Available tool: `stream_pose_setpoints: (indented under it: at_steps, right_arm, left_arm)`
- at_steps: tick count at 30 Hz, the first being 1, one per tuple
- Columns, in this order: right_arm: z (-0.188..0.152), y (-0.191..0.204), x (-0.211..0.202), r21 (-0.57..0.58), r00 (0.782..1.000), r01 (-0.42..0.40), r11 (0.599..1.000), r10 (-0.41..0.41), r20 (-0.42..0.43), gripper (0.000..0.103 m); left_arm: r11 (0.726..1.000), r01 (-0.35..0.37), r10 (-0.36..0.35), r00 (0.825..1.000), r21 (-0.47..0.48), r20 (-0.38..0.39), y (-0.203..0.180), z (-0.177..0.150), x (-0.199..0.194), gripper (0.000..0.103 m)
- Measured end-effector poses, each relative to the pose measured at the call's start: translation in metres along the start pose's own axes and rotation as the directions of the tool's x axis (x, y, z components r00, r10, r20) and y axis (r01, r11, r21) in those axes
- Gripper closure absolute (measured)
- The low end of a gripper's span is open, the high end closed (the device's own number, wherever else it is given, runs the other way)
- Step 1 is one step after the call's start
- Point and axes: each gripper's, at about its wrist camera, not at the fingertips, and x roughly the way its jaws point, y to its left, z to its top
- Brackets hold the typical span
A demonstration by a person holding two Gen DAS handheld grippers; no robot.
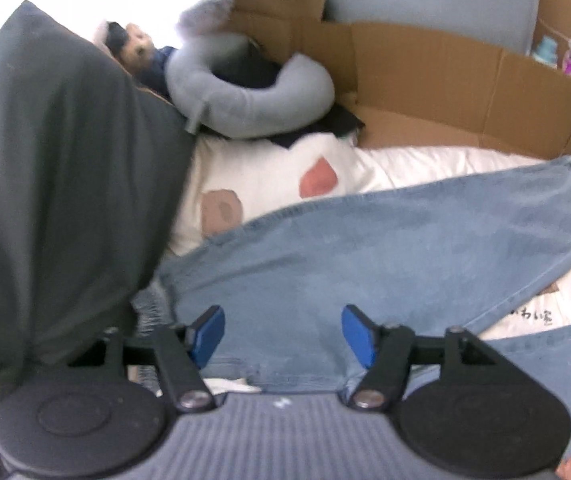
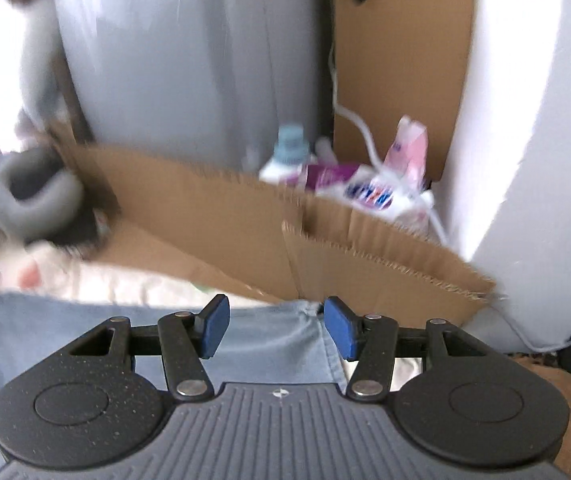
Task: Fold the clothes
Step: 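Open both tools and lift them away from the jeans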
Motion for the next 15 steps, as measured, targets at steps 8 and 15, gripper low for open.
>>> stream_pose_setpoints:
  at_steps: [8,15]
  right_arm:
    - [0.023,-0.011,-0.112,0.006,0.997,-0.052,0.999,0.052,0.055,0.042]
    - [0.031,-0.032,-0.210,0.019,0.992,-0.090,0.996,0.088,0.090,0.038]
  left_arm:
    - [0.999,-0.004,0.005,1.000,-0.041,0.011,0.024,-0.018,-0.079,0.023]
    - [0.993,0.046,-0.048,0.999,-0.107,-0.012,0.049,-0.039,-0.122,0.023]
